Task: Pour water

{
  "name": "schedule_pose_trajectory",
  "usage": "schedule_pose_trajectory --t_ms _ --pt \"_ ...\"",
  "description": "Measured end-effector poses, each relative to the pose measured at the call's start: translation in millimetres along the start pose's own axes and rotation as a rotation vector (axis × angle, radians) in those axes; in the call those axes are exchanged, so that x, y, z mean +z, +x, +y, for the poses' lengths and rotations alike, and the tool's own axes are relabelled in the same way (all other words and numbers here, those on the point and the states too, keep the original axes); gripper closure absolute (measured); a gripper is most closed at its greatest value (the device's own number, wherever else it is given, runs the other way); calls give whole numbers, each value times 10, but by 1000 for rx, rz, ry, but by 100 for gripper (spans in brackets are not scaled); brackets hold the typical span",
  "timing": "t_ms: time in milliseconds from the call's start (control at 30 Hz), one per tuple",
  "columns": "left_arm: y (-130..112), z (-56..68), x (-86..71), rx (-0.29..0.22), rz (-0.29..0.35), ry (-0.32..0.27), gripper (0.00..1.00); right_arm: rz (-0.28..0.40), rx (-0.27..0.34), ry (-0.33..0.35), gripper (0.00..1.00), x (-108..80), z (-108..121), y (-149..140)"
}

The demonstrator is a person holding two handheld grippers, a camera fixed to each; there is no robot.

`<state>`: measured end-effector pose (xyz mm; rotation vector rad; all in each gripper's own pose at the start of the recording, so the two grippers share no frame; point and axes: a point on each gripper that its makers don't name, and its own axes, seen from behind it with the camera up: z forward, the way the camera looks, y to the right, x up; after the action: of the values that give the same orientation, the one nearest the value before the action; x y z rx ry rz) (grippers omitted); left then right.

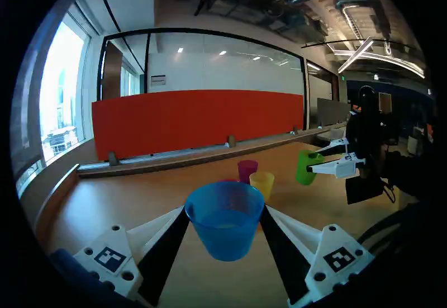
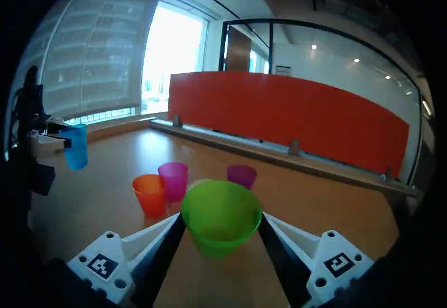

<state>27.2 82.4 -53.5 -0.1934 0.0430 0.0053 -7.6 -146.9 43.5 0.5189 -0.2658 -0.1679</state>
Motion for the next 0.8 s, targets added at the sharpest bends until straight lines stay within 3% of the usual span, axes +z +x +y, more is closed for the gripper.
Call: schedule_pose_trajectory --t_ms 167,467,800 --pt "2 41 -71 -6 6 -4 13 54 -11 7 8 -186 -193 121" --pt "-18 114 -201 -6 9 -18 13 112 31 27 8 -399 -456 141" --pt "-94 184 -242 -10 3 -34 13 167 -9 42 8 -588 -699 183"
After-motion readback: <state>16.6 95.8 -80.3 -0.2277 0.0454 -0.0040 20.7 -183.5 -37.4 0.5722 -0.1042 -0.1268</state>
